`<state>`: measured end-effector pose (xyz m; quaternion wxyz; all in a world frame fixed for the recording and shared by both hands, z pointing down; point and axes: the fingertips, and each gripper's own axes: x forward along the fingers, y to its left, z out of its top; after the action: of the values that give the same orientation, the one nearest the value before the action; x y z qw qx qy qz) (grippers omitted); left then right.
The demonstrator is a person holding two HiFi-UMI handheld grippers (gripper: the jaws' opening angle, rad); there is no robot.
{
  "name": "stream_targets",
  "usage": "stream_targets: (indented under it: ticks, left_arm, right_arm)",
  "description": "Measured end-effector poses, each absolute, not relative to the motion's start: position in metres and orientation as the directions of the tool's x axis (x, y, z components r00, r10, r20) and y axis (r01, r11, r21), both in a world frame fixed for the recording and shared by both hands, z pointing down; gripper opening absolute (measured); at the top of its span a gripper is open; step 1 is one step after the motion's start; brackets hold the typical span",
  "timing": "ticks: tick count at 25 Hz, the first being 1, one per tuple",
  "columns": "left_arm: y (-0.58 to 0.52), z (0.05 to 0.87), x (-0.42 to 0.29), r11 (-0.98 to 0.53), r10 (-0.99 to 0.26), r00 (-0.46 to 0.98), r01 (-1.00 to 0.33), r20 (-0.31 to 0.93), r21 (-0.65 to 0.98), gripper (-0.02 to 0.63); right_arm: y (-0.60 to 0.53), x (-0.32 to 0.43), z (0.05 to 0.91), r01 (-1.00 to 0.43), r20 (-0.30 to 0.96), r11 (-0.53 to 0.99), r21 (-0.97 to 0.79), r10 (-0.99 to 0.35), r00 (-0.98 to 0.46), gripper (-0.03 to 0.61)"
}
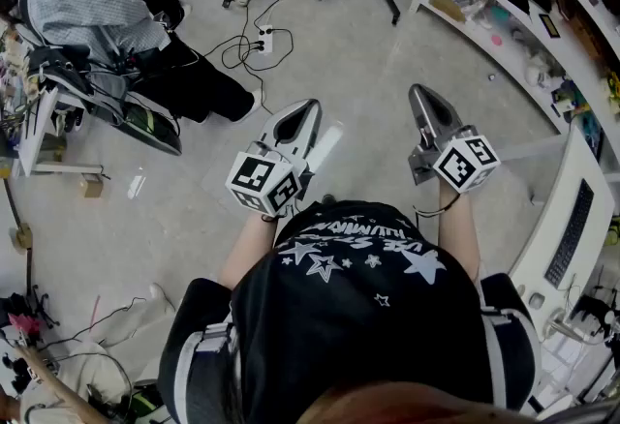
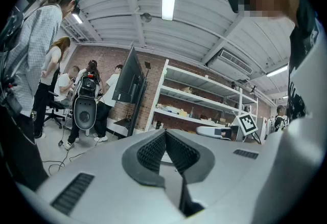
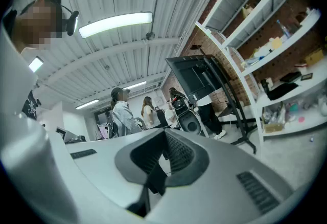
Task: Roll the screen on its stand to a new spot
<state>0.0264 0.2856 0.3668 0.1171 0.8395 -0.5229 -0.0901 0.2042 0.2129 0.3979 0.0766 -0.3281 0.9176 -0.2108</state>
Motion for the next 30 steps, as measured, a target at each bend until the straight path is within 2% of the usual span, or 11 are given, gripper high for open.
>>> stream_targets:
  ticks: [13,19,23,30]
  left_arm:
    - [0.256,0.385,-0.026,-0.406,-0.908,0.418,-0.852,-0.038,0.33,0.012]
    - [0.229,0.396,-0.037,-0.367,-0.925,0.379,-0.87,-0.03,0.328,0.012]
    - [0.181,0.383,-0.037,-0.343,-0.935,0.354,-0.895,-0.012,0.287,0.012]
    - [0.051,0.374,-0.06,-0.347,-0.933,0.359,-0.888,-0.016,0.302,0.012]
  right_arm:
    - [0.172,0.177,0.417,-0.605,0.005,0.652,-0.457,-0.678,-0.735,0.008]
    - [0.131,0.155,0.438,-0.571,0.019,0.676,-0.465,-0.638,-0.77,0.008]
    - [0.072,0.149,0.427,-0.54,-0.011,0.695,-0.474,-0.618,-0.786,0.008]
    - [-0.056,0.129,0.424,-0.557,0.027,0.69,-0.462,-0.616,-0.787,0.008]
